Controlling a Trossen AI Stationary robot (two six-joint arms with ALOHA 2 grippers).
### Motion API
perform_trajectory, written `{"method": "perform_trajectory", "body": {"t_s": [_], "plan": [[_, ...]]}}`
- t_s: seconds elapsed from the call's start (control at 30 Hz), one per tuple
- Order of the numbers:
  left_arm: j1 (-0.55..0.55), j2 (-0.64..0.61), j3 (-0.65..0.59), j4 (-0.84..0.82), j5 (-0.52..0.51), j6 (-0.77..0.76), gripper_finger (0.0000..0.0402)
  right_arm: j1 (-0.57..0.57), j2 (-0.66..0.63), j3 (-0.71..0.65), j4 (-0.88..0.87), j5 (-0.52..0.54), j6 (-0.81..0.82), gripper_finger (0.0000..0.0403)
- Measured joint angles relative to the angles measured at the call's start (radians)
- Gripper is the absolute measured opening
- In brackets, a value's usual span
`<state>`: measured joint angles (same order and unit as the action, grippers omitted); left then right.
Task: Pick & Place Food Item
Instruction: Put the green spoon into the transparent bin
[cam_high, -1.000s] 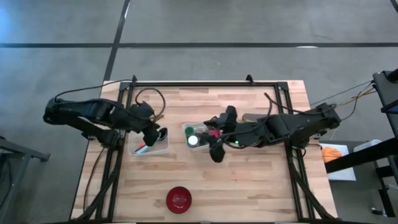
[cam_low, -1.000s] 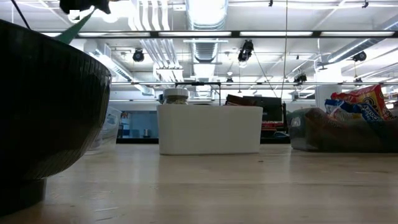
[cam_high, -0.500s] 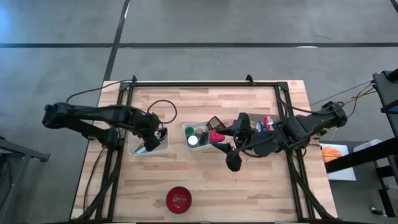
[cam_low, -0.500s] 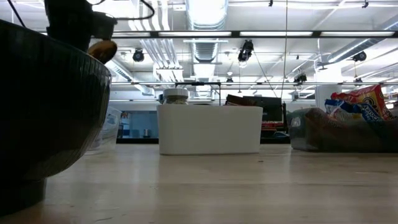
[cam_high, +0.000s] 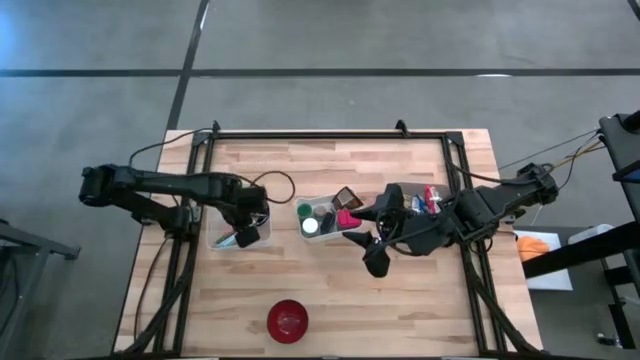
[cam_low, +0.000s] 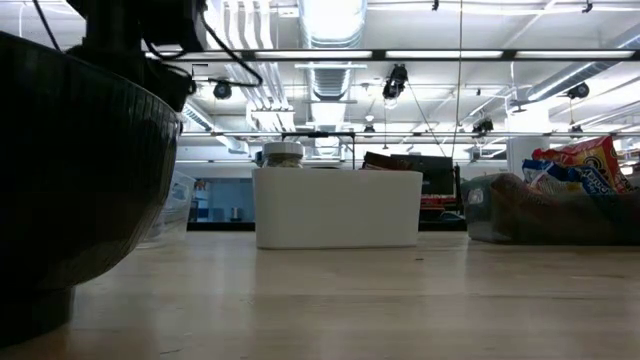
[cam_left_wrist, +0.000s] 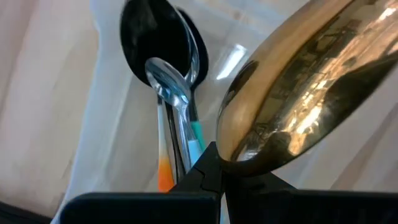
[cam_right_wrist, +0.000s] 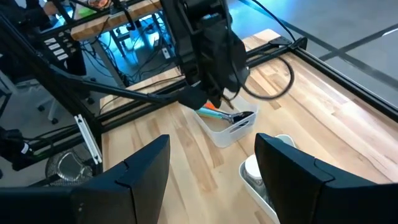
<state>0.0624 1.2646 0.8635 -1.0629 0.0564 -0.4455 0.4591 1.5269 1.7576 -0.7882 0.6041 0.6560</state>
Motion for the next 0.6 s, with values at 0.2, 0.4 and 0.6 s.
{"method": "perform_trajectory", "body": {"t_s": [0.2,0.4,0.6], "plan": [[0.0,0.081,-0.001,0.021,0.036,0.053,0.0,0.01,0.0,0.0,-0.003,0.0,0.024,0.0233],[0.003,0.078,-0.008,0.048,0.07,0.107,0.0,0.024,0.0,0.0,-0.009,0.0,0.038,0.0233],[0.006,0.081,-0.11,0.111,0.1,0.087,0.0,0.036,0.0,0.0,-0.01,-0.001,0.045,0.0233]]}}
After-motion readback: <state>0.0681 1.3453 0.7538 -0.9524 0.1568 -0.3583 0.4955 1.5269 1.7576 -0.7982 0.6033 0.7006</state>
